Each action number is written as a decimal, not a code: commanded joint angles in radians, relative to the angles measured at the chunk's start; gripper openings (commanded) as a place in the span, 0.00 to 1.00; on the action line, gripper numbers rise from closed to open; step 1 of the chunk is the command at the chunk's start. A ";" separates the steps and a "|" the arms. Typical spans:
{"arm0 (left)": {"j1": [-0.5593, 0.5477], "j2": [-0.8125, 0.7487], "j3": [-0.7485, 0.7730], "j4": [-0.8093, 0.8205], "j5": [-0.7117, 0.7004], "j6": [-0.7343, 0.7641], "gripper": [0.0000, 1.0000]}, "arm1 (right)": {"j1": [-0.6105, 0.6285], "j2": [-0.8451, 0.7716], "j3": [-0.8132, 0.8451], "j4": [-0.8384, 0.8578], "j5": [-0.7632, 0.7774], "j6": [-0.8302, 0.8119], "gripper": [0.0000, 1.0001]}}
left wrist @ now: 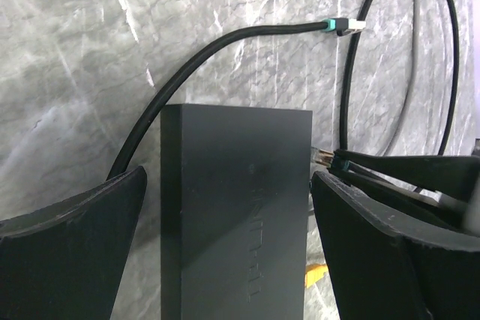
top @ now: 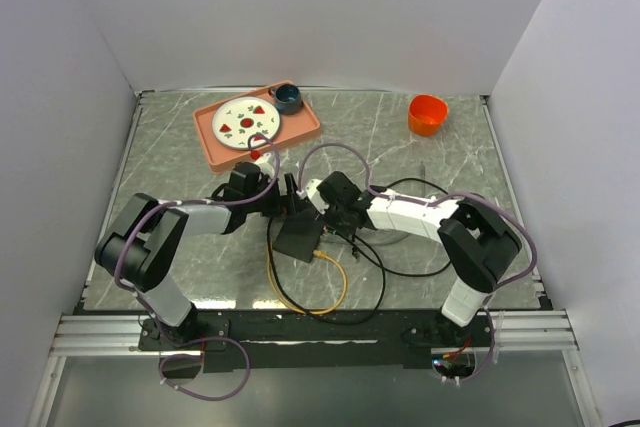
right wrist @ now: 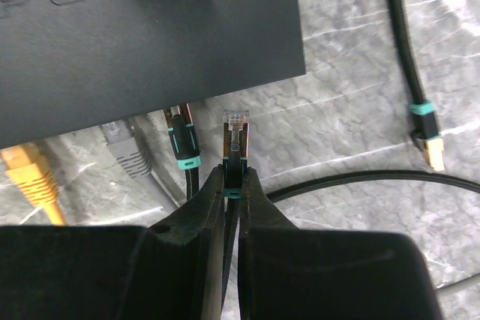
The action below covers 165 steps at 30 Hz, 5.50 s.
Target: Insert the plug into the switch port
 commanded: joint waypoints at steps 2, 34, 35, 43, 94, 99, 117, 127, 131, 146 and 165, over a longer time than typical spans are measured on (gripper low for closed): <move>0.004 -0.045 -0.010 -0.012 -0.015 0.023 0.98 | 0.009 0.018 0.044 -0.006 0.025 0.001 0.00; 0.004 0.047 -0.028 0.061 0.085 0.013 0.94 | 0.027 0.090 0.107 0.030 0.039 -0.013 0.00; 0.004 0.049 -0.027 0.057 0.089 0.014 0.94 | 0.029 0.090 0.113 0.031 0.039 -0.013 0.00; 0.004 0.061 -0.022 0.051 0.108 0.028 0.93 | 0.042 0.059 0.134 0.036 0.007 -0.012 0.00; -0.066 0.141 -0.179 0.274 0.223 -0.076 0.55 | 0.090 -0.127 -0.146 0.666 -0.119 0.232 0.00; -0.098 0.145 -0.170 0.269 0.212 -0.084 0.52 | 0.087 -0.101 -0.127 0.646 -0.107 0.235 0.00; -0.237 0.136 -0.246 0.392 0.168 -0.219 0.44 | 0.042 -0.091 -0.126 0.798 -0.005 0.370 0.00; -0.307 0.124 -0.203 0.364 0.157 -0.239 0.43 | 0.026 -0.067 -0.004 0.809 -0.143 0.286 0.00; -0.333 0.095 -0.180 0.325 0.149 -0.228 0.43 | 0.013 -0.053 0.035 0.795 -0.219 0.248 0.00; -0.471 0.130 -0.099 0.349 0.122 -0.299 0.43 | -0.027 -0.030 0.107 0.814 -0.279 0.272 0.00; -0.313 -0.106 -0.074 -0.082 -0.217 -0.188 0.91 | -0.028 -0.064 0.006 0.718 -0.230 0.225 0.25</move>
